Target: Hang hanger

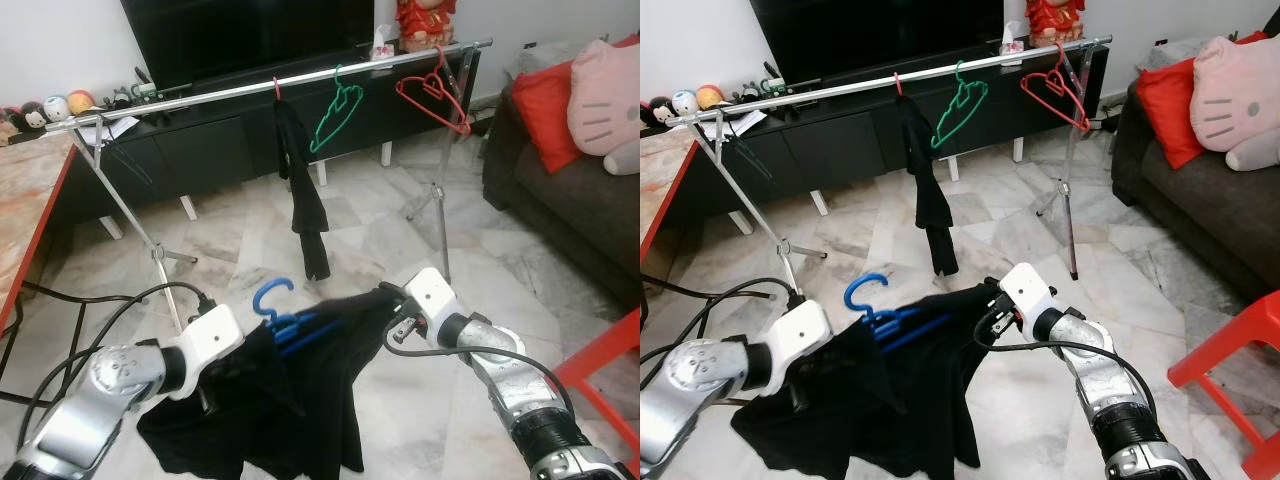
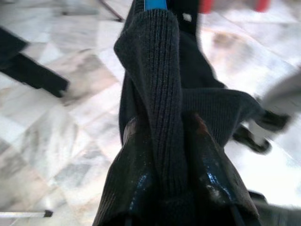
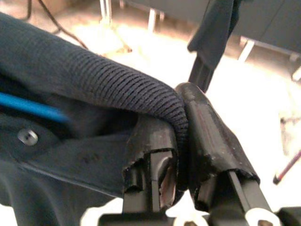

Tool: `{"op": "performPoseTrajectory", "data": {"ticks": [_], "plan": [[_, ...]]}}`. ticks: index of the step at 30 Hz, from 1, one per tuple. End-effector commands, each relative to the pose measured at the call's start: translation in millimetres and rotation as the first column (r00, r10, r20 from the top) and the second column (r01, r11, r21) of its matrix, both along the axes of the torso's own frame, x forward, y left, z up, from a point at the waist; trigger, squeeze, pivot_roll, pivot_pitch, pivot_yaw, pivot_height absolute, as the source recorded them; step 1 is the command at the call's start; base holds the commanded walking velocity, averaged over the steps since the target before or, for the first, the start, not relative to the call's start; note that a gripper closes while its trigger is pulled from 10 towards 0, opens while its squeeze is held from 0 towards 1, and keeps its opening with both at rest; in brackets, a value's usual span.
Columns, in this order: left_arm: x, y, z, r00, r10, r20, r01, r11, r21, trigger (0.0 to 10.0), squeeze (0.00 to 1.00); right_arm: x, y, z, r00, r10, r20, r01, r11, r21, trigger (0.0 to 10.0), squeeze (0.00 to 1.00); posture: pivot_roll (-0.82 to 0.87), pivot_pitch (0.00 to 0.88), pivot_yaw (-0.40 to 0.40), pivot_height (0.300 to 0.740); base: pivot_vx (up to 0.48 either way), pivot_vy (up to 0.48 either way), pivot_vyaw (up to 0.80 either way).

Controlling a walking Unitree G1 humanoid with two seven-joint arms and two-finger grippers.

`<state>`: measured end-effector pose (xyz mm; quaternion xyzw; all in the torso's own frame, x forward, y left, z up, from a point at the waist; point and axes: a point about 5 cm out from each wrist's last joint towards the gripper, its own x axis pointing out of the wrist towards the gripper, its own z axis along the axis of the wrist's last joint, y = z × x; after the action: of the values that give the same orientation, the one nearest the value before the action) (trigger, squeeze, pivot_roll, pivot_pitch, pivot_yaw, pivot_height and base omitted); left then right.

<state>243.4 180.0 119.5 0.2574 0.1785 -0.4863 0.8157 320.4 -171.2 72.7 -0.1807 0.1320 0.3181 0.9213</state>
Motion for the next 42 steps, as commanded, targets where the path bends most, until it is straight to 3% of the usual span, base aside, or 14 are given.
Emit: {"op": "performPoseTrajectory", "data": {"ticks": [1,10,16,20,23,24,26,28,31,37,42], "plan": [[-1.8,10.3,8.0,1.0,-0.02,0.009,0.02,1.0,0.021,10.0,0.0,1.7,-5.1,-0.4,1.0,-0.012,-0.014,0.011,1.0,-0.029,0.0,0.0,-0.14,0.0,0.074,0.74,0.0,0.0,0.0],[-8.2,20.3,10.1,0.994,-0.106,-0.038,0.109,0.989,0.103,10.0,0.0,0.0,-6.9,-7.7,0.999,0.0,-0.047,-0.004,0.997,-0.072,0.0,0.0,-0.14,0.0,0.067,0.74,0.0,0.0,0.0],[-3.5,19.1,12.7,0.996,-0.094,-0.005,0.094,0.992,0.08,10.0,0.0,-1.9,-6.4,-11.1,0.998,0.016,-0.061,-0.022,0.996,-0.089,0.0,0.0,-0.14,0.0,0.063,0.74,0.0,0.0,0.0],[-9.8,29.9,15.6,0.988,-0.151,-0.043,0.156,0.972,0.178,10.0,0.0,-5.7,-12.9,-19.9,0.995,0.018,-0.096,-0.034,0.985,-0.168,0.0,0.0,-0.14,0.0,0.049,0.74,0.0,0.0,0.0],[-8.2,43.9,15.8,0.99,-0.127,-0.058,0.139,0.949,0.282,10.0,0.0,-6.7,-15.6,-22.7,0.994,0.009,-0.108,-0.029,0.982,-0.185,0.0,0.0,-0.14,0.0,0.043,0.74,0.0,0.0,0.0],[-8.2,43.9,15.8,0.99,-0.127,-0.058,0.139,0.949,0.282,10.0,0.0,-6.7,-15.6,-22.7,0.994,0.009,-0.108,-0.029,0.982,-0.185,0.0,0.0,-0.14,0.0,0.043,0.74,0.0,0.0,0.0],[-8.0,59.2,8.1,0.992,-0.099,-0.079,0.123,0.895,0.428,10.0,0.0,-7.0,-15.9,-23.8,0.994,0.011,-0.111,-0.032,0.981,-0.194,0.0,0.0,-0.13,0.0,0.041,0.74,0.0,0.0,0.0],[-7.4,66.4,2.4,0.993,-0.091,-0.078,0.118,0.859,0.498,10.0,0.0,-6.8,-15.5,-24.2,0.994,0.013,-0.112,-0.035,0.98,-0.195,0.0,0.0,-0.13,0.0,0.04,0.74,0.0,0.0,0.0],[-6.2,65.7,-1.8,0.995,-0.081,-0.061,0.101,0.867,0.489,10.0,0.0,-6.3,-14.2,-24.0,0.994,0.017,-0.111,-0.039,0.98,-0.196,0.0,0.0,-0.13,0.0,0.04,0.74,0.0,0.0,0.0],[-5.0,61.0,2.6,0.999,-0.048,-0.02,0.052,0.938,0.343,10.0,0.0,-5.8,-13.7,-25.2,0.993,0.028,-0.113,-0.052,0.975,-0.217,0.0,0.0,-0.13,0.0,0.037,0.74,0.0,0.0,0.0],[-9.2,71.2,4.3,0.998,-0.05,-0.049,0.066,0.915,0.398,10.0,0.0,-7.5,-15.5,-28.0,0.992,0.03,-0.12,-0.058,0.97,-0.237,0.0,0.0,-0.13,0.0,0.038,0.74,0.0,0.0,0.0]]}}
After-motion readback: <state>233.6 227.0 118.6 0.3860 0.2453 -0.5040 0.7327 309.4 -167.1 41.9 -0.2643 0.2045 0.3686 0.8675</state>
